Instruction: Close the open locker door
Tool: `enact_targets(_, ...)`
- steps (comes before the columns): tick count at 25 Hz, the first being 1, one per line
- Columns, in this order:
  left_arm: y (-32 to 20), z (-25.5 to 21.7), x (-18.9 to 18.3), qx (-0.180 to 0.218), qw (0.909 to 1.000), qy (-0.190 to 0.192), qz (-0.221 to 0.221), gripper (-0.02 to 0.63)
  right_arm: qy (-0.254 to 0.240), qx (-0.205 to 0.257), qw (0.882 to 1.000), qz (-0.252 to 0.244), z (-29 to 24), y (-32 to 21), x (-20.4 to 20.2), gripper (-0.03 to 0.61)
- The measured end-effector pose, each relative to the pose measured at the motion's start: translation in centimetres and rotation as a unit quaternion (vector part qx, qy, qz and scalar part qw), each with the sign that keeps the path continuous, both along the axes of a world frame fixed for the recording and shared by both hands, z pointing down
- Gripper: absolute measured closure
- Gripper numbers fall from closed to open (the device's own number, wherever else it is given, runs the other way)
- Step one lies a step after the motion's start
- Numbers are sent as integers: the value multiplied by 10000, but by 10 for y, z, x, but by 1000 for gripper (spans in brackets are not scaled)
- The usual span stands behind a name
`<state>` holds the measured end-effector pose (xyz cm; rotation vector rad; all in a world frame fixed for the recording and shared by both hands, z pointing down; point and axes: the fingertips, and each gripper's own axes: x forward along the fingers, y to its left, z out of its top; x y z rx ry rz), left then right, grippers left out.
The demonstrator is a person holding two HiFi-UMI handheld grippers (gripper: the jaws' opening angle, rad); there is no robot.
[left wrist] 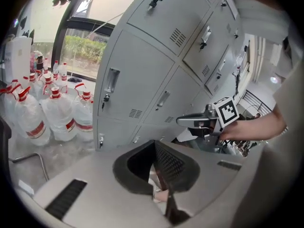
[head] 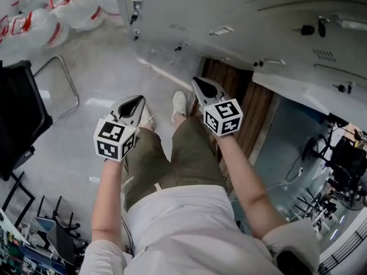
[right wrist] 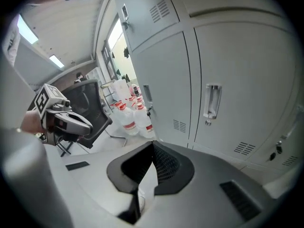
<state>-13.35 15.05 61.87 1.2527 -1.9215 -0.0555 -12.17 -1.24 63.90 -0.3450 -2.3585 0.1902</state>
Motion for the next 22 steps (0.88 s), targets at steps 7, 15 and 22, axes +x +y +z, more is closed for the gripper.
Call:
enact_targets(7, -23, -84, -20, 474, 9957, -504, 613, 612, -752, 23, 9969, 215, -105, 10, 7, 568)
enact_targets(15, -41, -189, -21, 933, 9811, -1205, 1189, 612, -1525, 198, 9878, 240, -221, 15, 28, 568)
enact_targets(22, -58, -257, -13, 1286, 9705, -1552, 1322, 612, -2093, -44, 9770, 405, -299, 23, 47, 568)
